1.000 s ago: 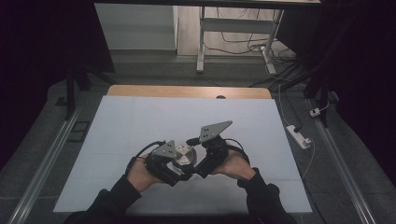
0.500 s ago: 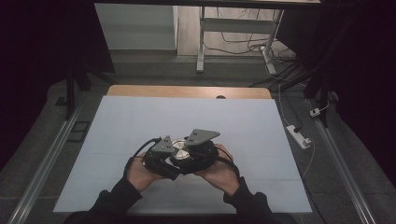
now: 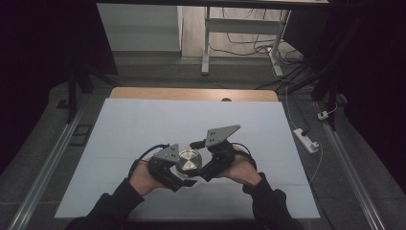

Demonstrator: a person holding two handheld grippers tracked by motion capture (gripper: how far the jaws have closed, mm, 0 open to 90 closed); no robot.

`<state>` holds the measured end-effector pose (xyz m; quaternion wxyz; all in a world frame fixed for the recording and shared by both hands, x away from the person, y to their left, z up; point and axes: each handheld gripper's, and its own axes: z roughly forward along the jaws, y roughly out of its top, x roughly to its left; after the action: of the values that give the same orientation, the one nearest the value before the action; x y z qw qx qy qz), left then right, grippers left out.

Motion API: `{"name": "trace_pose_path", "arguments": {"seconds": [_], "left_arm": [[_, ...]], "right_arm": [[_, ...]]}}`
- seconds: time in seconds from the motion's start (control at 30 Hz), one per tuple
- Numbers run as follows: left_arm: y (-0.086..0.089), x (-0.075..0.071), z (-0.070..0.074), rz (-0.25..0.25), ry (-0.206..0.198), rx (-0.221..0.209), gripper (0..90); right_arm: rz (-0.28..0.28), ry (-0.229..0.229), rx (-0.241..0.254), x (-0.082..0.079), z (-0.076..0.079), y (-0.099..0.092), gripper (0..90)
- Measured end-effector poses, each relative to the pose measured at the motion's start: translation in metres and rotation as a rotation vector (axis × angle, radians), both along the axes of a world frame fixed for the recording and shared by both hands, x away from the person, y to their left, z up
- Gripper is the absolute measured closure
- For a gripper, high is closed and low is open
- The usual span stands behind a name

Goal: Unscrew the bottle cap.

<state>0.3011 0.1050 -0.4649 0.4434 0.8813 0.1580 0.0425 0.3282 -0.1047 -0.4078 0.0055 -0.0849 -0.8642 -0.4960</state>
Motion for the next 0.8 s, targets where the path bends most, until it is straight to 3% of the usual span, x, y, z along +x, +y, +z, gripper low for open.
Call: {"name": "trace_pose_path", "arguments": {"seconds": [0.03, 0.07, 0.1, 0.17, 0.27, 0.33, 0.37, 0.43, 0.53, 0.6, 0.63, 0.67, 0.7, 0.73, 0.77, 0.8], "left_arm": [[0.0, 0.0, 0.0, 0.0, 0.0, 0.0, 15.4], [0.001, 0.001, -0.001, 0.035, 0.002, 0.001, 15.4], [0.001, 0.002, -0.001, 0.082, -0.008, 0.014, 15.4], [0.001, 0.003, -0.002, 0.135, -0.016, 0.033, 15.4], [0.0, 0.002, -0.003, 0.166, -0.009, 0.033, 15.4], [-0.001, 0.002, -0.003, 0.171, -0.021, 0.038, 15.4], [-0.002, 0.001, -0.002, 0.175, -0.021, 0.043, 15.4], [-0.002, 0.001, -0.002, 0.174, -0.018, 0.041, 15.4], [0.0, 0.001, -0.002, 0.137, -0.008, 0.028, 15.4], [0.001, 0.002, -0.001, 0.089, 0.005, 0.008, 15.4], [0.003, 0.002, -0.001, 0.029, 0.008, -0.003, 15.4], [0.003, 0.002, -0.001, 0.029, 0.008, -0.003, 15.4], [0.004, 0.001, 0.0, -0.03, 0.017, -0.033, 15.4], [0.004, 0.001, 0.0, -0.03, 0.017, -0.033, 15.4], [0.003, 0.0, 0.001, -0.063, 0.022, -0.044, 15.4], [0.002, -0.001, 0.0, -0.08, 0.024, -0.045, 15.4]], "right_arm": [[-0.034, 0.005, 0.001, 0.0, 0.002, 0.0, 3.0], [-0.034, 0.005, 0.001, 0.0, 0.002, 0.0, 3.0], [-0.139, -0.006, -0.027, -0.003, 0.007, 0.002, 2.2], [-0.17, -0.021, -0.038, -0.005, 0.008, 0.005, 2.4], [-0.289, -0.085, -0.104, -0.016, 0.003, 0.02, 9.0], [-0.304, -0.093, -0.117, -0.017, 0.002, 0.023, 9.7], [-0.308, -0.126, -0.131, -0.022, -0.002, 0.029, 16.5], [-0.31, -0.13, -0.134, -0.023, -0.003, 0.031, 17.1], [-0.281, -0.155, -0.149, -0.025, -0.001, 0.031, 17.5], [-0.211, -0.125, -0.123, -0.022, 0.001, 0.026, 18.0], [-0.156, -0.112, -0.096, -0.019, 0.002, 0.022, 18.9], [-0.156, -0.112, -0.096, -0.019, 0.002, 0.022, 18.9], [-0.061, -0.081, -0.05, -0.013, 0.003, 0.014, 19.8], [-0.061, -0.081, -0.05, -0.013, 0.003, 0.014, 19.8], [0.041, -0.038, -0.003, -0.005, 0.001, 0.007, 19.8], [0.041, -0.038, -0.003, -0.005, 0.001, 0.007, 19.8]]}}
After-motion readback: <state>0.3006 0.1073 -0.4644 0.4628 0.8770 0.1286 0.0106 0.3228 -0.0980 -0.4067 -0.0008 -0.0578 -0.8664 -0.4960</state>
